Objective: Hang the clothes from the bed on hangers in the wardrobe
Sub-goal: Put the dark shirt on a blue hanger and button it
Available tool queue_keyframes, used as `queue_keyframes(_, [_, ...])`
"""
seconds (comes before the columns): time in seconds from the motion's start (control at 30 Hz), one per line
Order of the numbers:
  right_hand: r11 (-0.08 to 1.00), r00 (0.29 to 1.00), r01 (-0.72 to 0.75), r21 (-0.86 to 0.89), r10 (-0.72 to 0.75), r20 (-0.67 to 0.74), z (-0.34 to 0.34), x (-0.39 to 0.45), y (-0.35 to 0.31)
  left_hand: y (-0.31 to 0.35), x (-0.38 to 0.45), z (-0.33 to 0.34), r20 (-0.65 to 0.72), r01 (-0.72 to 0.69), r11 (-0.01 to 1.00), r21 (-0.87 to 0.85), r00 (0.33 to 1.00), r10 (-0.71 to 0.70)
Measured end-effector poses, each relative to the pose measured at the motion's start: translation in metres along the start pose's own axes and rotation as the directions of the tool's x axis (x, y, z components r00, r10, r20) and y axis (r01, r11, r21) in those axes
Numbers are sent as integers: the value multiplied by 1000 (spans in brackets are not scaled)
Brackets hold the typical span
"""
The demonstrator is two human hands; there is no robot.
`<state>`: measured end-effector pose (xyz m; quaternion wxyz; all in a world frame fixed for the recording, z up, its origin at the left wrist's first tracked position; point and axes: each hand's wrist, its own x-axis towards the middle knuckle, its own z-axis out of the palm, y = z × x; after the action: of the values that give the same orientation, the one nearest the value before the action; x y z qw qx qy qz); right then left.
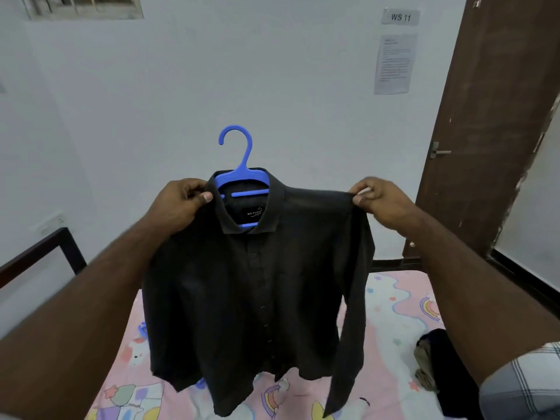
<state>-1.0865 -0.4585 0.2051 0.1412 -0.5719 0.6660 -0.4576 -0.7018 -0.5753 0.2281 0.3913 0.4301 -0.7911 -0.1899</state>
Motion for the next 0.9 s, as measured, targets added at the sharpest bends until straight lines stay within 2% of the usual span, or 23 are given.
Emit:
queue_keyframes(0.03, [1000, 999, 4, 18, -3, -43, -1, 2, -2, 1, -1, 0, -6, 1, 1000, -11, 1000, -1])
queue_keyframes(0.13, [989, 1000, 30, -143, -29, 10, 1, 3, -6, 4, -3, 0, -21, 15, 1000, -26, 1000, -15])
queue_keyframes(0.17, [989, 999, 49, -137, -51, -10, 3, 3, -7, 4, -3, 1, -27, 24, 999, -31, 999, -24])
queue_keyframes(0.23, [996, 995, 84, -8, -84, -61, 5, 2, -14, 3, -2, 2, -35, 48, 998, -46, 998, -49])
queue_keyframes(0.3, [995, 995, 94, 42, -95, 27, 9, -1, -18, 3, -2, 3, -35, 67, 996, -59, 997, -69])
queue_keyframes(0.37, [995, 986, 88, -38, -81, 144, 15, -2, -14, 3, -3, 3, -40, 74, 995, -61, 996, -77])
queue_keyframes(0.4, [993, 987, 86, -79, -74, 146, 18, -3, -12, 3, -3, 2, -41, 75, 995, -61, 996, -77])
queue_keyframes(0.5, [992, 996, 88, -93, -89, -11, 15, 1, -11, 2, -1, -1, -41, 68, 994, -86, 997, -72])
queue_keyframes(0.57, [993, 990, 112, -26, -114, -80, 11, 5, -13, 4, 0, 0, -52, 50, 990, -129, 997, -57])
queue_keyframes(0.73, [976, 989, 102, 192, -120, 84, 14, 2, -15, 8, 3, 0, -28, 51, 977, -205, 998, -58])
queue_keyframes(0.9, [898, 989, 95, 430, -133, 59, 9, -2, -11, 2, 0, -9, 59, 73, 964, -256, 996, -60])
